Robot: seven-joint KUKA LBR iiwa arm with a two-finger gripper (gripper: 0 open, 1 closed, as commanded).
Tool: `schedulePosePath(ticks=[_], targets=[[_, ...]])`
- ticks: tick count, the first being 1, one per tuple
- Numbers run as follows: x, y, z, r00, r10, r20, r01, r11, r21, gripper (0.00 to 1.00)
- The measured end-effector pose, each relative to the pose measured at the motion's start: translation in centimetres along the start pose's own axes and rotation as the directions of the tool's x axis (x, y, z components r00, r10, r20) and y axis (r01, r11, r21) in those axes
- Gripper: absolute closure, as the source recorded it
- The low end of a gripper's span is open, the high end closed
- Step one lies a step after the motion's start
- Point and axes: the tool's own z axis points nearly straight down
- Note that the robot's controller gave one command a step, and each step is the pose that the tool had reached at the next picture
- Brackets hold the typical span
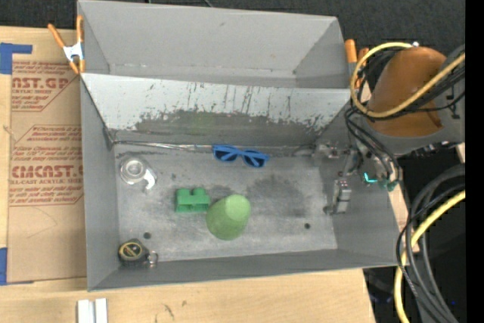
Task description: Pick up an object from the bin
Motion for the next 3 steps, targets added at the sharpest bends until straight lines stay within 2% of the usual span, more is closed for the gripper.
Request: schedulePosePath(ticks=[1, 2, 3], targets=[[6.0, 3.1, 7.0, 1.000, -0.008, 0.016, 0.008, 1.000, 0.001, 0.00], [5.2, -1.4, 4.3, 0.991, 0.135, 0.009, -0.135, 0.991, 0.001, 0.00], [5.1, -0.5, 7.0, 0.986, 0.169, 0.004, -0.169, 0.986, -0.002, 0.00]])
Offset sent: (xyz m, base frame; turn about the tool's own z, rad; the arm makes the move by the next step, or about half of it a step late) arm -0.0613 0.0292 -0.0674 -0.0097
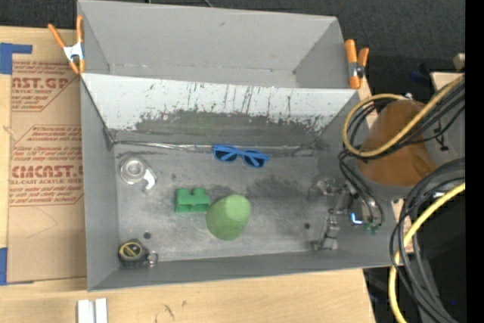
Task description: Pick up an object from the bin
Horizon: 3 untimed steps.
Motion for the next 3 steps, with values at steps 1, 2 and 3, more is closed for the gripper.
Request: schedulePosePath(ticks=[1, 2, 3], targets=[[1.8, 7.7, -0.3, 1.000, 0.016, 0.000, -0.016, 1.000, -0.003, 0.00], [0.9, 16.9, -10.6, 0.991, 0.130, 0.010, -0.130, 0.991, -0.005, 0.00], [2.3, 17.5, -0.1, 0.994, -0.107, 0.001, 0.107, 0.994, 0.002, 0.00]])
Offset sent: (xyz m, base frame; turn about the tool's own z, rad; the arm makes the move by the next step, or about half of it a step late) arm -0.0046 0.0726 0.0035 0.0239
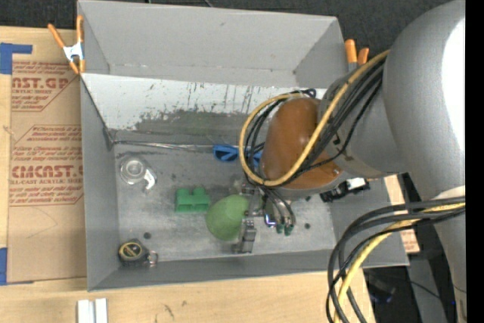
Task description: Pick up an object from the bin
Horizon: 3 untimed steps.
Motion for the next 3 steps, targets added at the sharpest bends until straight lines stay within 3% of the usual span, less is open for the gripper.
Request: schedulePosePath(ticks=[1, 2, 3], targets=[[-0.2, 0.0, -0.4, 1.000, 0.001, 0.005, -0.001, 1.000, 0.000, 1.00], [0.0, 0.1, -12.2, 1.000, -0.019, 0.010, 0.019, 1.000, -0.002, 1.00], [-2.8, 0.1, -5.9, 0.997, 0.083, -0.002, -0.083, 0.997, 0.000, 1.00]])
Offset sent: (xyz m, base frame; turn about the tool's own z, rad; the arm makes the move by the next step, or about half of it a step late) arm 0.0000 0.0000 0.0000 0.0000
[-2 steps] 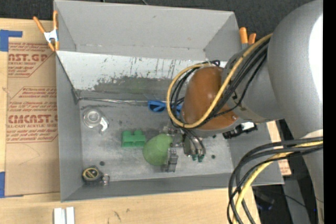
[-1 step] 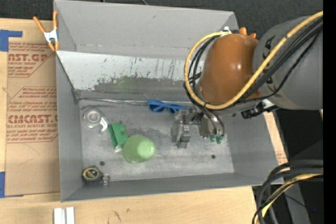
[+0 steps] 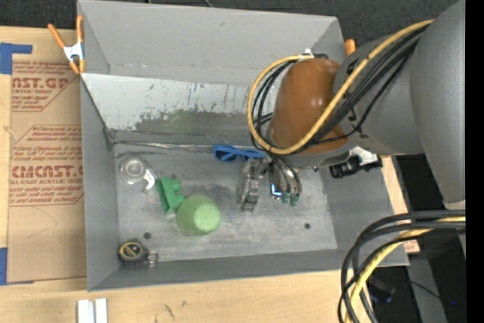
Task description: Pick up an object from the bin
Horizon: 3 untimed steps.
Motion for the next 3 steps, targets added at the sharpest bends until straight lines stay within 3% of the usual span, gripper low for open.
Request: schedulePosePath(ticks=[1, 2, 3], targets=[[-0.1, -0.6, 1.8, 0.981, 0.196, 0.001, -0.196, 0.981, 0.000, 1.00], [-0.2, -0.6, 1.7, 0.981, 0.195, 0.002, -0.195, 0.981, 0.000, 0.00], [-6.5, -2.6, 2.3, 0.974, 0.224, 0.009, -0.224, 0.974, -0.002, 0.00]])
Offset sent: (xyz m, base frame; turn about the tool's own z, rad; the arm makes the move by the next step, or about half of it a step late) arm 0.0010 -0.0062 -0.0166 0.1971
